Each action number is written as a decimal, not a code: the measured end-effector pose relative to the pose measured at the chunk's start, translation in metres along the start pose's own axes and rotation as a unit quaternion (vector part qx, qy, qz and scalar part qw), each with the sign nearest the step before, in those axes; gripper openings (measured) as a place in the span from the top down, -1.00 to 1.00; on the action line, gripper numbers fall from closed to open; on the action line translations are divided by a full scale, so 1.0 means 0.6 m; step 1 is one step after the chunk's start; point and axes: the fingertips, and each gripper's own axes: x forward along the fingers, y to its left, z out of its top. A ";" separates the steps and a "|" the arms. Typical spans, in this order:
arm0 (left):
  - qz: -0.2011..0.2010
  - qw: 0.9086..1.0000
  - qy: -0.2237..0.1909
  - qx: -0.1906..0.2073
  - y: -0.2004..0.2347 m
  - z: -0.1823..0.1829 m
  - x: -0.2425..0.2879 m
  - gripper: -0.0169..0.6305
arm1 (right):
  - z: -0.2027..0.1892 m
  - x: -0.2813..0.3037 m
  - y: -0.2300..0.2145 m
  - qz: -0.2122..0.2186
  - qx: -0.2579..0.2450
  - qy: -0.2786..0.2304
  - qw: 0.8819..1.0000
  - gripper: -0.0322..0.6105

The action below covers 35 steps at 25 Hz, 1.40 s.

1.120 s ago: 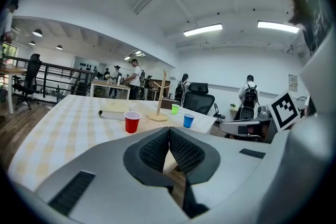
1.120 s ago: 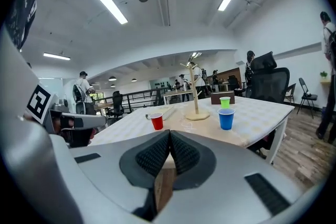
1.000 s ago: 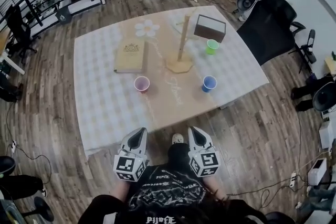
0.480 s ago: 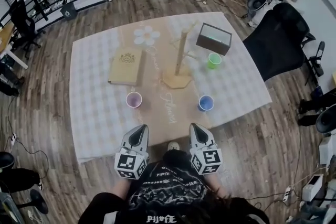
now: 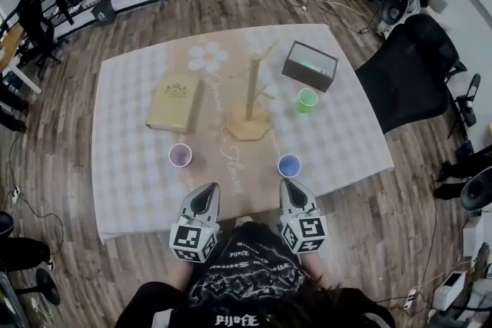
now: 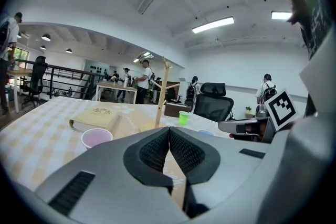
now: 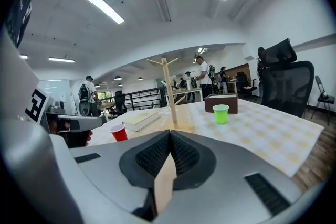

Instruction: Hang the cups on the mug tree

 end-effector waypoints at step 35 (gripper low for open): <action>-0.013 1.000 0.019 0.004 0.070 0.022 0.010 0.88 | -0.066 0.083 -0.156 -0.077 0.135 0.200 0.967 0.43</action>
